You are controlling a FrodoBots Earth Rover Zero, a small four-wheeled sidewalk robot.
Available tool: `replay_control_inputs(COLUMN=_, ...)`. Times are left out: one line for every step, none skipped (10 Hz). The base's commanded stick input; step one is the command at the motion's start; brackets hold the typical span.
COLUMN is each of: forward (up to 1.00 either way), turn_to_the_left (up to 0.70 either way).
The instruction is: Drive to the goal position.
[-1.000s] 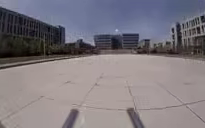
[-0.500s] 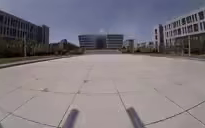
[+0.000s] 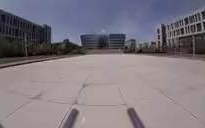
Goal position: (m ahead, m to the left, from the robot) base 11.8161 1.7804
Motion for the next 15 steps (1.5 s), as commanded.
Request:
replay_control_inputs(forward=0.70, turn_to_the_left=0.00)
replay_control_inputs(forward=0.70, turn_to_the_left=0.00)
replay_control_inputs(forward=0.70, turn_to_the_left=0.00)
replay_control_inputs(forward=0.70, turn_to_the_left=0.00)
replay_control_inputs(forward=0.70, turn_to_the_left=0.00)
replay_control_inputs(forward=0.70, turn_to_the_left=0.00)
replay_control_inputs(forward=0.70, turn_to_the_left=0.00)
replay_control_inputs(forward=0.70, turn_to_the_left=0.00)
replay_control_inputs(forward=0.70, turn_to_the_left=0.00)
replay_control_inputs(forward=0.70, turn_to_the_left=0.00)
replay_control_inputs(forward=0.70, turn_to_the_left=0.00)
replay_control_inputs(forward=0.70, turn_to_the_left=0.00)
replay_control_inputs(forward=0.70, turn_to_the_left=0.00)
replay_control_inputs(forward=0.70, turn_to_the_left=0.00)
replay_control_inputs(forward=0.70, turn_to_the_left=0.00)
